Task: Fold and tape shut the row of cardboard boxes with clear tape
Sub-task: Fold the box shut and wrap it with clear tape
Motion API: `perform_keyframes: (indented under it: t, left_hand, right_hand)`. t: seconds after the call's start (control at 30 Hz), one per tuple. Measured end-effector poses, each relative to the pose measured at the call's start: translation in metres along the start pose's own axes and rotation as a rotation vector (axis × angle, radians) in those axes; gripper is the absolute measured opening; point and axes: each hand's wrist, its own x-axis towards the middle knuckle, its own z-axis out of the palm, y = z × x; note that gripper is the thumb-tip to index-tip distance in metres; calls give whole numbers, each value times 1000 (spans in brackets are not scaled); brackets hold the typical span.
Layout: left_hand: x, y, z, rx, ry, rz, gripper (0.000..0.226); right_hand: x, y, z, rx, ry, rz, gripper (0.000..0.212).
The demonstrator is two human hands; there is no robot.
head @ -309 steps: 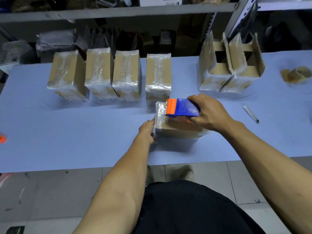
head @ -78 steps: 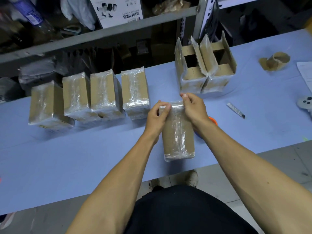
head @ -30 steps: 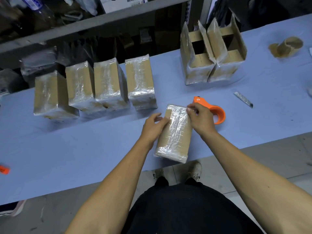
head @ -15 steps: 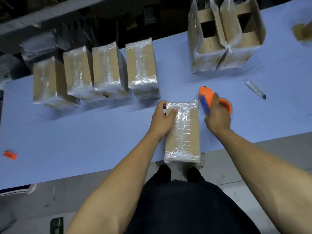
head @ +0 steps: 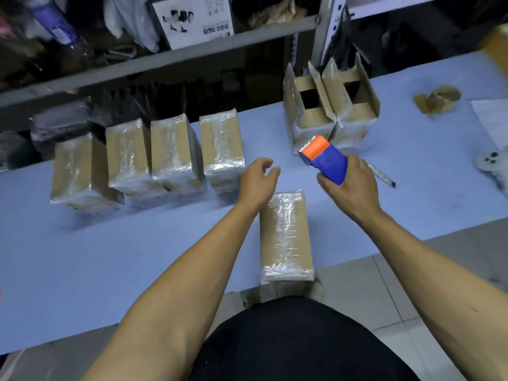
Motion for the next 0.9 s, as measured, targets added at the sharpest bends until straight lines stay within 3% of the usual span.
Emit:
perform_keyframes:
  t: [0.03,0.13,0.27,0.57,0.73,0.9]
  left_hand:
    - [3,13,-2,-93,-2,-39,20]
    - [11,47,-13,-353,-204,-198,34]
    - [13,64,-22,-461,-318,-202,22]
    - [8,48,-25,-297,-132,-76,27]
    - [3,37,-24,-466,-40,-159,16]
    - [0,14,-22,-425,124,-117,18]
  right_hand:
    - [1,-3,-5,23,10,-40,40]
    - [1,-16,-19,105,4,-147,39]
    - [1,-26,-30,177,-49,-217,47]
    - [14,-38,-41,-247,-105,-449,45]
    - [13,-44,-28,-254,-162,-516,48]
    - [17,-34,-30,-272,-231,-561,45]
